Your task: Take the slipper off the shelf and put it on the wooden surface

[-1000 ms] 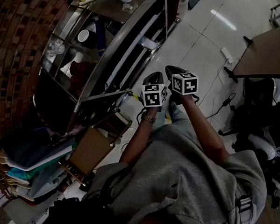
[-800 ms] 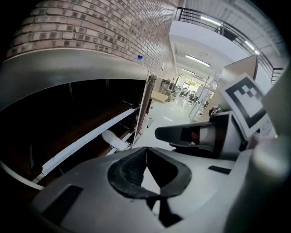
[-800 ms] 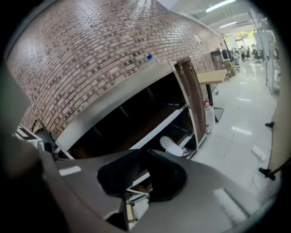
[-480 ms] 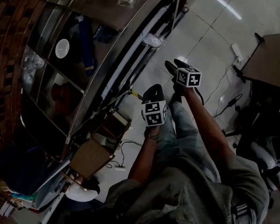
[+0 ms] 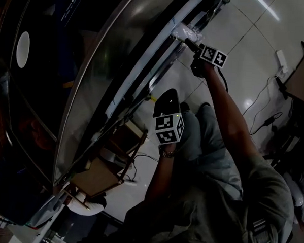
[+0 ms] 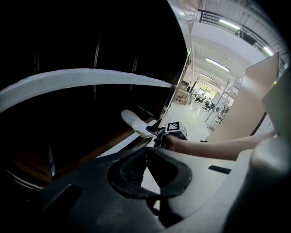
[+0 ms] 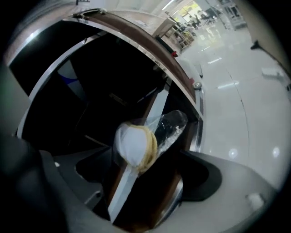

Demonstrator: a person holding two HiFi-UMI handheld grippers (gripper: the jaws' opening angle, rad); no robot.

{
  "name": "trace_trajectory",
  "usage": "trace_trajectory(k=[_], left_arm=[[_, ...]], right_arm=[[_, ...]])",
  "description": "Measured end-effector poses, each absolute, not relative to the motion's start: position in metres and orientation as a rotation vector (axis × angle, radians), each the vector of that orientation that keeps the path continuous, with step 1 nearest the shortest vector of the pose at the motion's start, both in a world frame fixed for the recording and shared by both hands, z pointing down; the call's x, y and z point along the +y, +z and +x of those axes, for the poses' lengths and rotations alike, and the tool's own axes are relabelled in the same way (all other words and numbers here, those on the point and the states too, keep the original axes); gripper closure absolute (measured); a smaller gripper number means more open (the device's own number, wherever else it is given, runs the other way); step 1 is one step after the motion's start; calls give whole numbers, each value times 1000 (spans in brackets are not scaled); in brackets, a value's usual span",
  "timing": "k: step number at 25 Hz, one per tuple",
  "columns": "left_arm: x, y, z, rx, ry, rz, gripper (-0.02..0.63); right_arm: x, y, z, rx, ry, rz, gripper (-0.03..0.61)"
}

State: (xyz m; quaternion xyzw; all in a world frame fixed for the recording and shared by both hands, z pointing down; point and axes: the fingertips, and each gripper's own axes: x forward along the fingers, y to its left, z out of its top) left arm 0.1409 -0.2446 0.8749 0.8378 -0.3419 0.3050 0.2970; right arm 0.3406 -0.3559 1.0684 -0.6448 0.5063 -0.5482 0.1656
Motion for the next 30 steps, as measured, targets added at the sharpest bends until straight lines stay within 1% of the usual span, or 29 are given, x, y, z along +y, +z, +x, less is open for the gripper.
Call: trace_trajectory(k=[1, 3, 4, 5, 6, 7, 8, 10, 14, 17, 22, 26, 30], left_arm=[[-244, 880, 137, -909, 811, 2223, 611], [-238, 888, 130, -908, 817, 2208, 611], [-235, 890, 127, -910, 823, 2201, 611], [-233, 890, 125, -913, 829, 2197, 610], [-230, 888, 125, -911, 836, 2197, 611], [-228, 883, 126, -905, 844, 2201, 611], [-227, 876, 129, -894, 851, 2211, 610], [-227, 855, 138, -867, 855, 2237, 611], [-233, 792, 161, -818, 855, 2282, 611], [-237, 742, 182, -785, 872, 2297, 610], [-224, 658, 225, -728, 845, 2339, 611], [-198, 632, 260, -733, 852, 2351, 611], [-157, 601, 284, -707, 812, 2404, 611]], right_arm=[[-366, 1075, 345, 1406, -1540, -1807, 118], [-381, 1084, 353, 1331, -1520, -1746, 117], [-387, 1086, 355, 1302, -1516, -1720, 136], [-391, 1086, 356, 1282, -1509, -1707, 219], [-392, 1083, 358, 1269, -1496, -1708, 372], [-391, 1076, 359, 1263, -1475, -1717, 438], [-388, 1067, 362, 1265, -1452, -1728, 464], [-380, 1038, 364, 1285, -1415, -1754, 497], [-338, 954, 360, 1442, -1399, -1906, 514], [-284, 874, 352, 1579, -1416, -2014, 515], [-188, 735, 341, 1599, -1433, -2141, 515], [-152, 642, 341, 1744, -1276, -2282, 517], [-130, 594, 348, 1824, -1172, -2335, 517]])
